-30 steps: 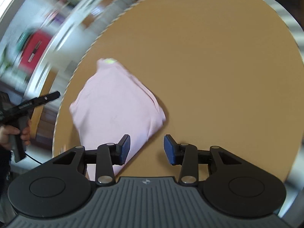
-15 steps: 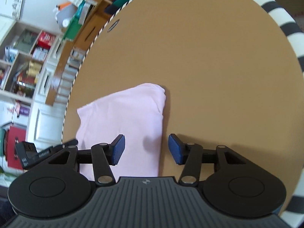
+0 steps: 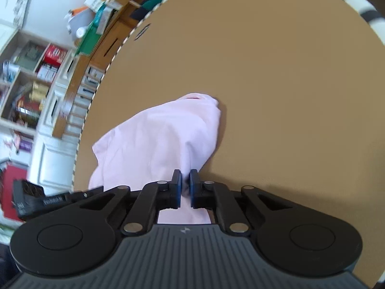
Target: Fold clothes
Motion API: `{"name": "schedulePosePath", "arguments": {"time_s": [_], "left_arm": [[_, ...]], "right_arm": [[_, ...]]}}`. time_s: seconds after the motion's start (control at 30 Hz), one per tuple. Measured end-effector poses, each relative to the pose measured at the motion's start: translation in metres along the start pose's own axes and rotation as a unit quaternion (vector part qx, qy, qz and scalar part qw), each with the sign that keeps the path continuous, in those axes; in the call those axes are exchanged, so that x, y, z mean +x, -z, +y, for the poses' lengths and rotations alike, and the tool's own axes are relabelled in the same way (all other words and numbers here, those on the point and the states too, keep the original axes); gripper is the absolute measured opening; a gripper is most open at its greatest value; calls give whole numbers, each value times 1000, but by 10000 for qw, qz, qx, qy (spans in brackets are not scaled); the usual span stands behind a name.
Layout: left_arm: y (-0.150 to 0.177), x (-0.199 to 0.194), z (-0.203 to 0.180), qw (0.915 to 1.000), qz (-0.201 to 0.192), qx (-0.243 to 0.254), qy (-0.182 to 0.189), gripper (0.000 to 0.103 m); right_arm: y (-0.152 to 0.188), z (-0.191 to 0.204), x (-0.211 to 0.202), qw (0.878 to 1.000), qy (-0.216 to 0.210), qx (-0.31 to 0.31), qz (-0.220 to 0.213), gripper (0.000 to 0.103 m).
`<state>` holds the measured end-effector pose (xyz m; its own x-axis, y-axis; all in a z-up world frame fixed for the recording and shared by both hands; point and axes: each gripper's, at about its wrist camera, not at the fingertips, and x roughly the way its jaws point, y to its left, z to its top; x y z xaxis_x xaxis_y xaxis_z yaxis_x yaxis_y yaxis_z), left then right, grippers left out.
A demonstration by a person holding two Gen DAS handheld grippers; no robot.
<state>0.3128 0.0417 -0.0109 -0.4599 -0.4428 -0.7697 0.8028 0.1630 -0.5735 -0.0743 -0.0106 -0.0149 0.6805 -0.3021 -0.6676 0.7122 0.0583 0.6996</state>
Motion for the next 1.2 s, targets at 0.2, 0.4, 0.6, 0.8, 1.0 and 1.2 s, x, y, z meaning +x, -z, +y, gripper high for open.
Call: {"name": "schedulePosePath", "arguments": {"time_s": [0.2,0.4,0.6,0.8,1.0,1.2], "left_arm": [[-3,-28,-9,9964,-561,-441,469,16],[-43,-45,-45,9920,-967,-286,753,14],[-89,-15,-80,9927,-1039,-89,603,14],[-146,55,-89,9930,-1031,-416,408,14],[-218,119,-101,9915,-1098,-620,328,14],[-219,124,-108,9924,-1029,-592,316,14]], "right_arm": [[-18,12,-23,9988,-384,-44,-298,6],[-72,31,-37,9941,-888,-221,-575,5],[-139,35,-26,9916,-841,-693,-693,5],[-223,11,8,9929,-563,-854,-600,5],[-307,-26,34,9941,-188,-916,-545,5],[-322,-48,32,9945,-287,-992,-172,10]]}}
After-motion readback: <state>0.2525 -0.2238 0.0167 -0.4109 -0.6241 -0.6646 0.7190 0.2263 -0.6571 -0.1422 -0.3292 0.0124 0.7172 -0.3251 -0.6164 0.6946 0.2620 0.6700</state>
